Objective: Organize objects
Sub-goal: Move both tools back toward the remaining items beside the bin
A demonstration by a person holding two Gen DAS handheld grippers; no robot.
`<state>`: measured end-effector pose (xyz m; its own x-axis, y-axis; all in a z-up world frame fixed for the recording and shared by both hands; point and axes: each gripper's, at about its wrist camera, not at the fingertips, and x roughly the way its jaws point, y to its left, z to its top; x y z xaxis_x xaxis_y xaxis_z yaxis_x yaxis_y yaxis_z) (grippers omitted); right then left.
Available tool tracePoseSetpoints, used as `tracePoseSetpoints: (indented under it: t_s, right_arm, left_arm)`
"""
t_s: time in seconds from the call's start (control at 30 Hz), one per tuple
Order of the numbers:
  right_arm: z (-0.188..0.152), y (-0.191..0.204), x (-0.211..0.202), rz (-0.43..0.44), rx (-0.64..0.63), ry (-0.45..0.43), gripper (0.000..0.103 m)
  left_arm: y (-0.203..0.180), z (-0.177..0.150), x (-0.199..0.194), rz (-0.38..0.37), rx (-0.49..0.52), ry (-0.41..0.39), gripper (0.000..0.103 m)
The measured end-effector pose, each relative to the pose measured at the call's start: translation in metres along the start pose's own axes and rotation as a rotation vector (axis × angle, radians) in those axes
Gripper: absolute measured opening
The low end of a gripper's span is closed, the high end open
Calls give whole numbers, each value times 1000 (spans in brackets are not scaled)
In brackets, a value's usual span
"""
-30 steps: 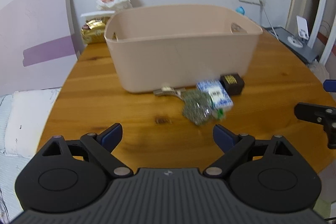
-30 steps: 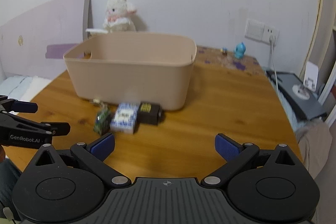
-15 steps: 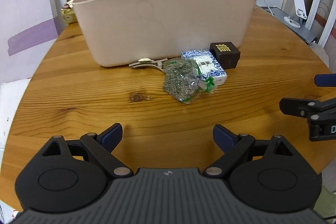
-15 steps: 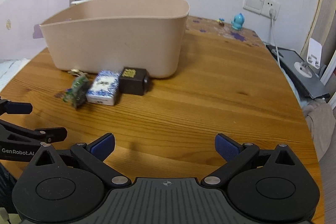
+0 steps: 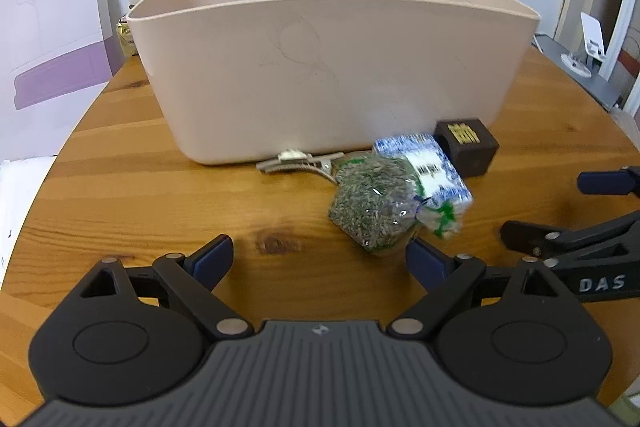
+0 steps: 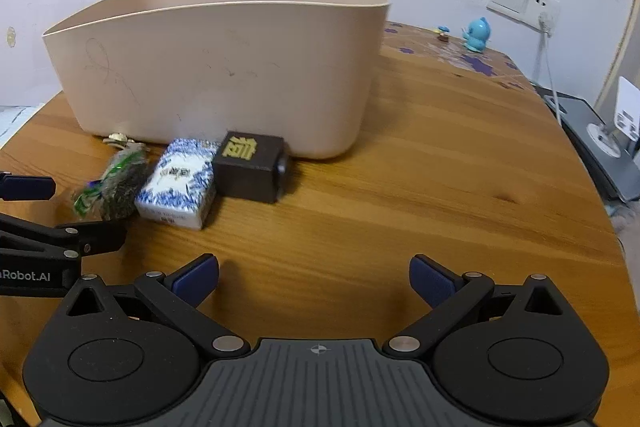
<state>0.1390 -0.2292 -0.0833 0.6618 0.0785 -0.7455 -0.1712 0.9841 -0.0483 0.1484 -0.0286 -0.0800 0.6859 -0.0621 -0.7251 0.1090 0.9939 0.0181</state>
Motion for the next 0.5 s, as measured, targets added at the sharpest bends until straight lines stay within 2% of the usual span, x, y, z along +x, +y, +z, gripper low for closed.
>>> tracePoseSetpoints:
  t_s: [0.23,0.5]
  right_arm:
    - [14,9,16,-2,-21,-18,103]
    - [29,7,30,35,4,-39,103]
  left_arm:
    - [6,10,10,-5,-1,-16,94]
    - [13,21,14,-27,-11,-40,93]
